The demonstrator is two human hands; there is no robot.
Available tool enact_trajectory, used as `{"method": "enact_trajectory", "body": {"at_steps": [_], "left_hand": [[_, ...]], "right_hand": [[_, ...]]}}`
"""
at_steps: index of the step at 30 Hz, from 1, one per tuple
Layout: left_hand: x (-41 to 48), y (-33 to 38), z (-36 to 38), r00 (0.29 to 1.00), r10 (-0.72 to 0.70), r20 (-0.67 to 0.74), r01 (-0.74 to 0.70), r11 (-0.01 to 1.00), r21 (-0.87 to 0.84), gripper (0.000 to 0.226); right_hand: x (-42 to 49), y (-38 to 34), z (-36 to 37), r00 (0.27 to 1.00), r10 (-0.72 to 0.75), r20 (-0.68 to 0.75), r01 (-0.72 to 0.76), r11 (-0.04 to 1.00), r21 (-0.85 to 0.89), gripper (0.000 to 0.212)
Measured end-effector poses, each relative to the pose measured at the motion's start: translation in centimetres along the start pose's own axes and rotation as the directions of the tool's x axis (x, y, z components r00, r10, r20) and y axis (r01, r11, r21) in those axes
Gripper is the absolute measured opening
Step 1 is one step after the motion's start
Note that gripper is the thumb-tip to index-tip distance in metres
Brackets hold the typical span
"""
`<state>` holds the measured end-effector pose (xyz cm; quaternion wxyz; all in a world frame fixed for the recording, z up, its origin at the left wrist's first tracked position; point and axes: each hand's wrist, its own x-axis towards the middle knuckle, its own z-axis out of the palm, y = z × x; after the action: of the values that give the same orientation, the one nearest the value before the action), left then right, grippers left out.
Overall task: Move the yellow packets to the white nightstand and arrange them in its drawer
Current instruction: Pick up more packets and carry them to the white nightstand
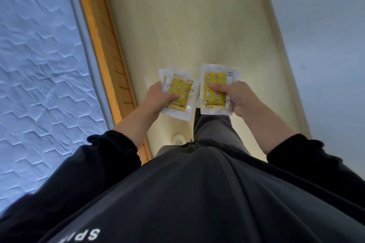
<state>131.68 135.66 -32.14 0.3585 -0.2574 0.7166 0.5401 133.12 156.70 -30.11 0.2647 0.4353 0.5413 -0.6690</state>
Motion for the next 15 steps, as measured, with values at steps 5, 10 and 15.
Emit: {"method": "enact_trajectory", "body": {"at_steps": [5,10,15], "left_hand": [[8.8,9.7,-1.5,0.998,-0.005,-0.070,0.001,0.998,-0.060,0.039],[15.3,19.0,-3.5,0.991,-0.045,-0.129,0.018,0.979,-0.205,0.039],[20.4,26.1,-7.7,0.983,-0.069,-0.169,0.018,0.958,-0.287,0.038]], "right_hand": [[8.8,-12.6,2.4,0.998,-0.022,0.061,0.031,0.990,-0.137,0.021],[15.5,-24.9,5.9,0.995,-0.023,0.101,0.054,0.947,-0.318,0.029],[20.2,-33.5,11.9,0.982,0.019,0.190,0.054,0.926,-0.374,0.016]]}}
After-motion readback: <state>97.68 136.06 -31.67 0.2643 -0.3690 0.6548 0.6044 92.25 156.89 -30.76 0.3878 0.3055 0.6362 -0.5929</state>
